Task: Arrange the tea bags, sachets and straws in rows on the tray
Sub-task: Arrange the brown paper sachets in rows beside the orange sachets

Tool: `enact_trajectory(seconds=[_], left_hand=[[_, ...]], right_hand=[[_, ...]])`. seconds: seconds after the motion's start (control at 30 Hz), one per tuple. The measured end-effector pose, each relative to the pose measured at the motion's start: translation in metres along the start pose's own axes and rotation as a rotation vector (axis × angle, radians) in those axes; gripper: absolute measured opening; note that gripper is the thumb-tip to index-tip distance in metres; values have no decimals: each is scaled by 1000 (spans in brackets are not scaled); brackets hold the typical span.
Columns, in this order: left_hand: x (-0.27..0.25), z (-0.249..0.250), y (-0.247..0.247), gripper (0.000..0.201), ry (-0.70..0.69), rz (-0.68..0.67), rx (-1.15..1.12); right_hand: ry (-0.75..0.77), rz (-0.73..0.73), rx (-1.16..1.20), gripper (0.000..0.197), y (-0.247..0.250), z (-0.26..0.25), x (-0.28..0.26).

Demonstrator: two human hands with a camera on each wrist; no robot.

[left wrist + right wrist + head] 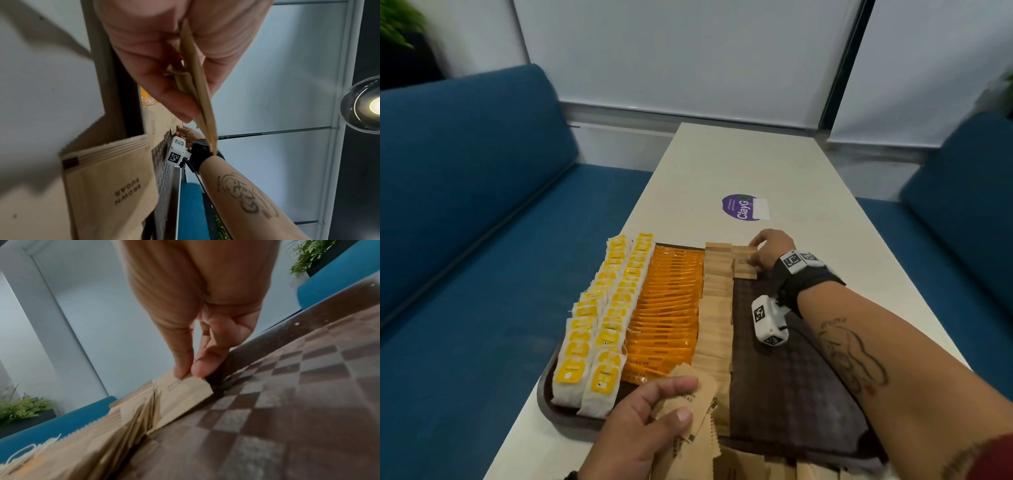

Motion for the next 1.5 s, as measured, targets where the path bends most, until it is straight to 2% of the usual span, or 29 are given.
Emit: enact_trajectory(seconds=[0.1,0.2,0.27,0.37,0.43,0.53,0.63,0.73,0.8,0.93,1.13,1.23,1.37,1.43,1.5], left_hand=[[-1,0,-1,25,-25,15,-10],[-3,-2,0,38,-44,36,-26],[-4,-1,-1,55,-62,32,-32],[-7,4,-4,69,-89,36,-74],[-8,5,-4,67,-93,54,-79],[-8,6,-5,57,-115,89,-10],[-12,10,-13,54,-152,84,68],[-15,12,-20,49,-203,104,105],[-16,12,-21,45,-232,132,128],[-17,7,-20,41,-251,168,128],[-19,1,-12,35,-209,162,144],[-19,2,-5,33,-193,175,142],[-17,5,-2,31,-176,196,121],[-15,4,-2,32,-166,200,107],[-14,3,-3,34,-149,197,85]], right_hand=[[-25,-14,13,24,1,-2,1],[-55,-25,28,28,2,-2,0],[-67,-7,71,32,5,0,-4],[-42,40,133,33,16,-4,-17],[12,21,214,30,25,-12,-34],[146,-129,130,21,36,-30,-81],[237,-384,-16,30,34,-42,-143],[220,-620,-70,36,22,-39,-193],[189,-655,-15,33,14,-31,-212],[119,-601,193,17,4,-19,-229],[53,-515,471,12,5,-12,-225],[66,-338,479,8,20,-12,-196],[80,-27,362,11,37,-1,-124],[63,33,296,13,39,5,-92],[36,13,239,16,36,10,-67]])
Point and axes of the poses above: each hand's wrist, its own x-axis towards the middle knuckle, its own y-axis out of the back of the hand, z = x × y, the point moved 1 cm from there along x, towards the middle knuckle, and after that the axes turned 2 degrees about -z, right-handed, at the moved point
